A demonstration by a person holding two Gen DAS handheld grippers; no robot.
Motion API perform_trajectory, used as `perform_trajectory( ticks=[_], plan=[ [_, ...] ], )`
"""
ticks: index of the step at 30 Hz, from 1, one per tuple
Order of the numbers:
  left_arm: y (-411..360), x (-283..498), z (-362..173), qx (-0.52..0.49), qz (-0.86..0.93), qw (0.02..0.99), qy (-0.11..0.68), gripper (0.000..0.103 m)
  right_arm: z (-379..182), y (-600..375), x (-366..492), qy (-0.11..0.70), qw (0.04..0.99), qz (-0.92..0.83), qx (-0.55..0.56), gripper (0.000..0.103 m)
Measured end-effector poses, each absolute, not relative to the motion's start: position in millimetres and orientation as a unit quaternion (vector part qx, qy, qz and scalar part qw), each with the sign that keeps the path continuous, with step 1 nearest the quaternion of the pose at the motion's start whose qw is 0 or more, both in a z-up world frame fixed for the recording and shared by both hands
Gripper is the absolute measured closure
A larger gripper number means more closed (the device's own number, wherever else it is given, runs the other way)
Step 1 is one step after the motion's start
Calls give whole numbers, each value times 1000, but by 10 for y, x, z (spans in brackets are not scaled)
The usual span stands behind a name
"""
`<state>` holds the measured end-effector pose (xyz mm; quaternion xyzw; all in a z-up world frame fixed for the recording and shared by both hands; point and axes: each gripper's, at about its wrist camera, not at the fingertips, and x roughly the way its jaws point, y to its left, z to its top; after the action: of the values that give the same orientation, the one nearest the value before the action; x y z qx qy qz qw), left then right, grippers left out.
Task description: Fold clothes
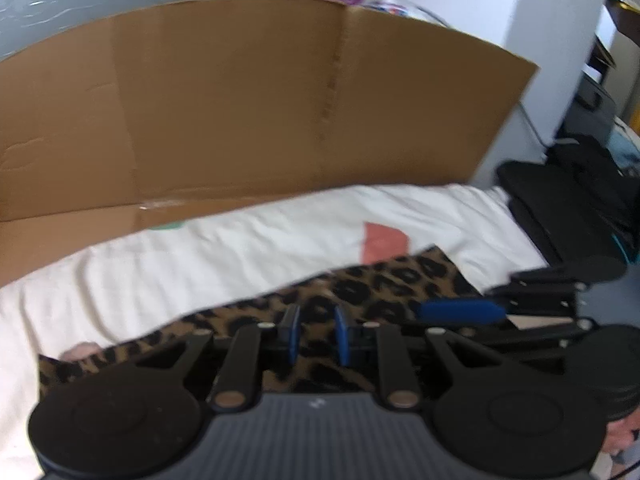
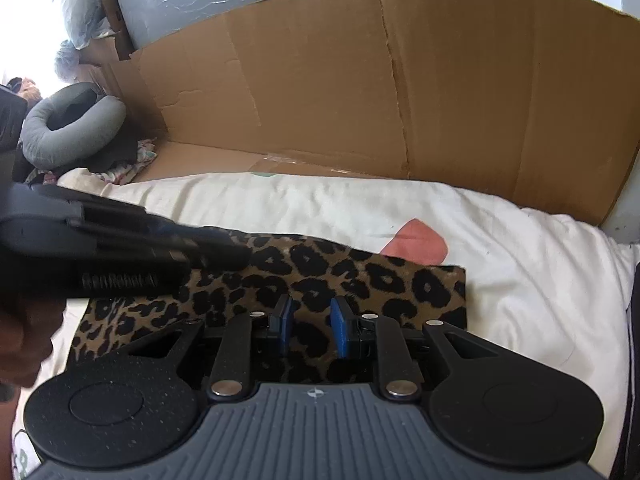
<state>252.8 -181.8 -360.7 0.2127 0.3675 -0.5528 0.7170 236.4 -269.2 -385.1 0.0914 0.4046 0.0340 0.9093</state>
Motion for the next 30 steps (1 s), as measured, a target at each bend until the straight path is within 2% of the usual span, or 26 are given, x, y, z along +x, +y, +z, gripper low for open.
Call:
perform_trajectory(
  ticks=[3,15,24,30],
  plan=[
    [-1833,2447,-3693,226,-556,708,372,83,-3889,-2665,2344,409,907,37,89,81],
    [-1932,2403,-3896,273,-558,702,350,81,-4117,-2687,2439,430,897,37,96,86],
    [-1728,2368,-3623,248,-587,697,329,85,-3803,-2685,2187,397,913,40,89,82],
    [-1656,2347,-3772,265,-583,688,341,85,-3741,-2550,2036,394,914,57,80,78]
  ],
)
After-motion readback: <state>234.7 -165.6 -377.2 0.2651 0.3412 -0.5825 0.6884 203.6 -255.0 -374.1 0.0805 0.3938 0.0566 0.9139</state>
